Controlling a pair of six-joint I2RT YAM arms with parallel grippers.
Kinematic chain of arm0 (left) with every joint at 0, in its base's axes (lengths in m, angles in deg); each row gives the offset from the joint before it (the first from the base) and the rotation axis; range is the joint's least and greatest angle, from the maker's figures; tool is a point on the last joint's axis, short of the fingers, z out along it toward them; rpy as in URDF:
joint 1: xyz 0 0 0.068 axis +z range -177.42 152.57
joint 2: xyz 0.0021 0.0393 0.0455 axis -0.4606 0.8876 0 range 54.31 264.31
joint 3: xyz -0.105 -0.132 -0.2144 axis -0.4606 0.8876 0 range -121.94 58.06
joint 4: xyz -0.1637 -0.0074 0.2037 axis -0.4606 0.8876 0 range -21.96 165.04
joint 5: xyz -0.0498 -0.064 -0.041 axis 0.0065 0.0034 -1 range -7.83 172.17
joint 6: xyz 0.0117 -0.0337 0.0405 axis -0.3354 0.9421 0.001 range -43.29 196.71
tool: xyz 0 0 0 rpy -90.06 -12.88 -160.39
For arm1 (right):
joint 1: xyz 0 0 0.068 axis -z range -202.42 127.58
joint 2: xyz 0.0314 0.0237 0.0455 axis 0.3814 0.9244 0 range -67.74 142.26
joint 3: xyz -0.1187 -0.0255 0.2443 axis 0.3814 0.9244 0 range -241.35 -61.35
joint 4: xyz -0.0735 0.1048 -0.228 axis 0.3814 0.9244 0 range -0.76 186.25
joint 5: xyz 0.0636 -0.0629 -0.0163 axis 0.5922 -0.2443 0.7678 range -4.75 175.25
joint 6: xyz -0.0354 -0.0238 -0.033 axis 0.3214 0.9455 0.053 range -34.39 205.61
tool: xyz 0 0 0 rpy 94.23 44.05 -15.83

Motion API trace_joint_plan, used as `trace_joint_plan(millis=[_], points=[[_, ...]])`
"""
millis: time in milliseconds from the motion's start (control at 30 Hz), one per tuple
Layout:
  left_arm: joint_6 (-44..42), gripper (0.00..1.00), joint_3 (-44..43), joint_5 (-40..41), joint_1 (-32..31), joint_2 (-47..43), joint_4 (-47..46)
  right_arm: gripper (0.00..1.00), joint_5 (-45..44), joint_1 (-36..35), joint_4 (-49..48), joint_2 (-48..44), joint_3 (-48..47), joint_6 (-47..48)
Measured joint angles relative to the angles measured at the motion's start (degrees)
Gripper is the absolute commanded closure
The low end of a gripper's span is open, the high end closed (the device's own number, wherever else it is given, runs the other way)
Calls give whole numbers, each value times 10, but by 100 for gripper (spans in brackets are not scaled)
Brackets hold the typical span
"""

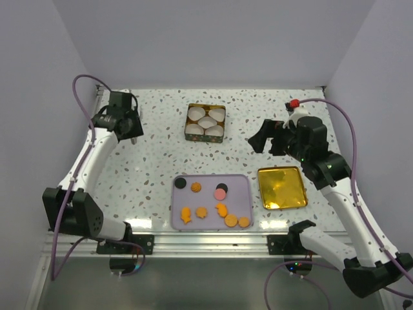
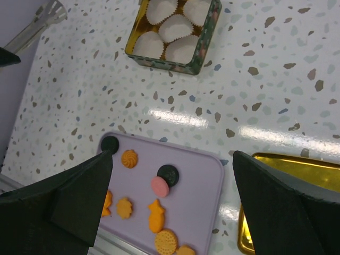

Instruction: Pack the cookies

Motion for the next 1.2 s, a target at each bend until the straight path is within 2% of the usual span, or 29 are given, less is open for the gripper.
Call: trace_joint_plan(millis=[100, 267, 667, 933, 1200], points=[[6, 60, -1, -14, -23, -31, 29, 1, 21, 0, -3, 5, -1, -21], [12, 59, -1, -56, -24, -86, 70, 1, 34, -1, 2, 29, -11, -39], [-5, 51, -1, -210, -47, -170, 141, 1, 40, -1, 39, 62, -60, -52], [-2, 50, 0, -241, -216, -183, 179, 1, 32, -1, 125, 138, -135, -13], [41, 52, 16, -203, -374, -210, 225, 1, 2, -1, 159, 149, -156, 3]])
